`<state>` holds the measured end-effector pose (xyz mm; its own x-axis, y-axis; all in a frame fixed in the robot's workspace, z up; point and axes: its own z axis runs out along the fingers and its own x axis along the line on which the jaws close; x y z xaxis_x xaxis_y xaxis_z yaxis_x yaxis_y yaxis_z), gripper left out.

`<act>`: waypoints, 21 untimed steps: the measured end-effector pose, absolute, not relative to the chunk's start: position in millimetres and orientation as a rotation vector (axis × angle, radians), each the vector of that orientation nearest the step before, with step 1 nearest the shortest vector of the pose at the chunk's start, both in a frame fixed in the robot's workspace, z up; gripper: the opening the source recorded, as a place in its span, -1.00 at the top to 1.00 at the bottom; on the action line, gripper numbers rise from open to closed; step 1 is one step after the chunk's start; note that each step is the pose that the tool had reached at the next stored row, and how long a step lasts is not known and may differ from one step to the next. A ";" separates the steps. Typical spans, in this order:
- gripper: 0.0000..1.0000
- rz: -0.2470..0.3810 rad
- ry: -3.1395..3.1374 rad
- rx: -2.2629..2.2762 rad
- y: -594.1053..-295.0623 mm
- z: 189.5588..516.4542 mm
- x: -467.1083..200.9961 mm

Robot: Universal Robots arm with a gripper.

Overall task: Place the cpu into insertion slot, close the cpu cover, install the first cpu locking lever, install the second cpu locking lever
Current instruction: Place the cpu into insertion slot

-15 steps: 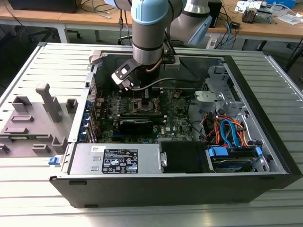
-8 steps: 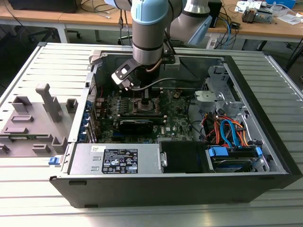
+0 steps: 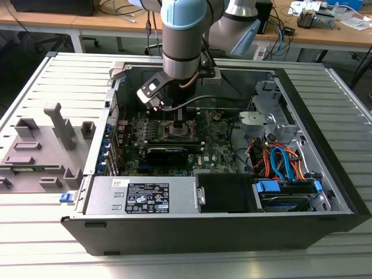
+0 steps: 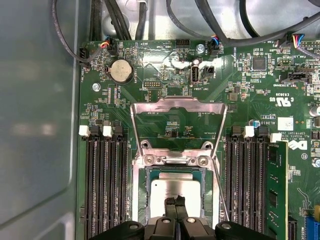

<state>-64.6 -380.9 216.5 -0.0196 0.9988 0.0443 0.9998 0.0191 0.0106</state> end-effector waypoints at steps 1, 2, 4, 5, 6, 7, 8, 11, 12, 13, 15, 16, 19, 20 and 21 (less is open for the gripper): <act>0.78 -0.060 -2.225 -2.182 -380.9 216.6 -64.5; 0.78 -0.060 -2.225 -2.182 -380.9 216.9 -64.6; 0.78 -0.060 -2.225 -2.182 -380.9 217.4 -64.6; 0.78 -0.060 -2.225 -2.182 -381.0 217.7 -64.6; 0.78 -0.060 -2.225 -2.182 -380.9 217.9 -64.6; 0.78 -0.060 -2.225 -2.182 -381.0 218.4 -64.6; 0.78 -0.060 -2.225 -2.182 -381.0 219.0 -64.6; 0.78 -0.060 -2.225 -2.182 -380.9 222.4 -64.6; 0.78 -0.061 -2.225 -2.182 -380.9 223.1 -64.5; 0.78 -0.061 -2.225 -2.182 -380.9 223.5 -64.5; 0.78 -0.063 -2.224 -2.181 -380.9 223.8 -64.5; 0.78 -0.063 -2.224 -2.181 -380.9 223.9 -64.5; 0.78 -0.064 -2.223 -2.181 -381.0 224.2 -64.6; 0.78 -0.065 -2.223 -2.180 -381.0 224.2 -64.5; 0.78 -0.065 -2.223 -2.180 -381.0 224.4 -64.5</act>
